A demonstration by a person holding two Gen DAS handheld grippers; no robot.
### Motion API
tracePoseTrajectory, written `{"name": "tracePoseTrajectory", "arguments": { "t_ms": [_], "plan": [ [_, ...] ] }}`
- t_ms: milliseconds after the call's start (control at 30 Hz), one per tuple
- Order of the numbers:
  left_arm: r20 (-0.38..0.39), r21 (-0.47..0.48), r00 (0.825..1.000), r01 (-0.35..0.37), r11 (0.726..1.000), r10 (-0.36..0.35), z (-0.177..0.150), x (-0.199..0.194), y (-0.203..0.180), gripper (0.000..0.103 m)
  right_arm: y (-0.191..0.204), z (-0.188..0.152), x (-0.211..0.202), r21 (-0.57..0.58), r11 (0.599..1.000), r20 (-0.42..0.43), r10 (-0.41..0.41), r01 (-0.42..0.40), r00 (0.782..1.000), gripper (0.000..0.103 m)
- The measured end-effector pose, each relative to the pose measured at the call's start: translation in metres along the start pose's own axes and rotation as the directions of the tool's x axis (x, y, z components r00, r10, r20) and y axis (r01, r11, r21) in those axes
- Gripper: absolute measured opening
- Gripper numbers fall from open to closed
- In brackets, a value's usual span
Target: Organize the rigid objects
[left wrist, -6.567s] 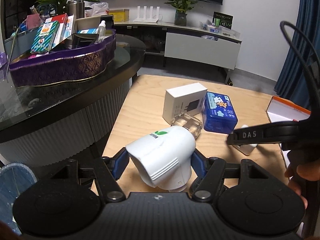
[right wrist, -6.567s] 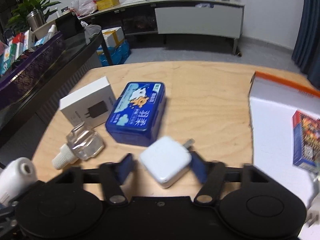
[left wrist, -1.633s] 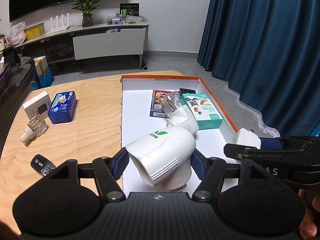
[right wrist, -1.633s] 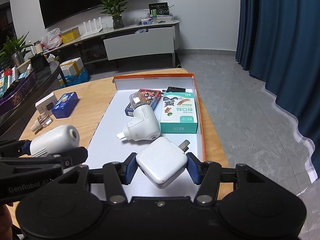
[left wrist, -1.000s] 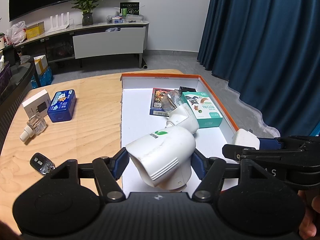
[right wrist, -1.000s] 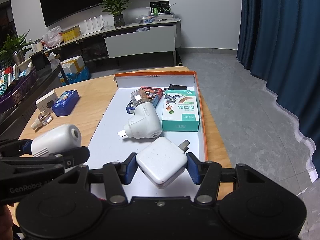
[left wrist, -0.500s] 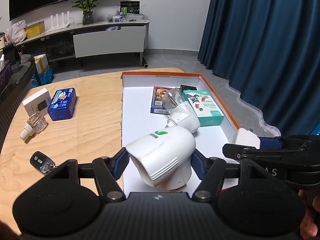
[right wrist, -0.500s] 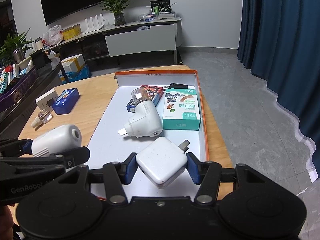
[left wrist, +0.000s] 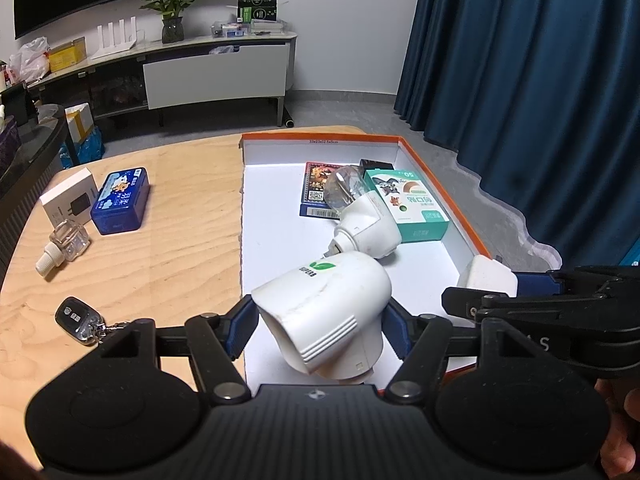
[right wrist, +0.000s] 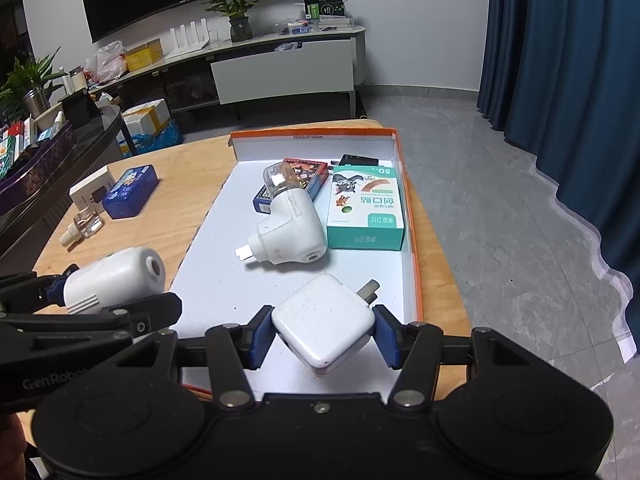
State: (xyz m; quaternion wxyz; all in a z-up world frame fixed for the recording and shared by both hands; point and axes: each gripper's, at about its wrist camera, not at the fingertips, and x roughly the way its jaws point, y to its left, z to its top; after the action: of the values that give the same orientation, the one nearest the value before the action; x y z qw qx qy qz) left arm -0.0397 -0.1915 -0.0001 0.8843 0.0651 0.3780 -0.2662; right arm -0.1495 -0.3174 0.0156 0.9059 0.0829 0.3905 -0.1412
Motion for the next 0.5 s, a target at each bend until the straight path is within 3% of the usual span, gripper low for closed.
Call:
{"name": "tracePoseTrajectory", "arguments": {
  "t_ms": [500],
  "plan": [
    [-0.027, -0.001, 1.000, 0.011, 1.000, -0.011, -0.002, 0.011, 0.003, 0.067, -0.001, -0.004, 0.017, -0.006, 1.000, -0.058, 0.000, 0.000, 0.998, 0.065]
  ]
}}
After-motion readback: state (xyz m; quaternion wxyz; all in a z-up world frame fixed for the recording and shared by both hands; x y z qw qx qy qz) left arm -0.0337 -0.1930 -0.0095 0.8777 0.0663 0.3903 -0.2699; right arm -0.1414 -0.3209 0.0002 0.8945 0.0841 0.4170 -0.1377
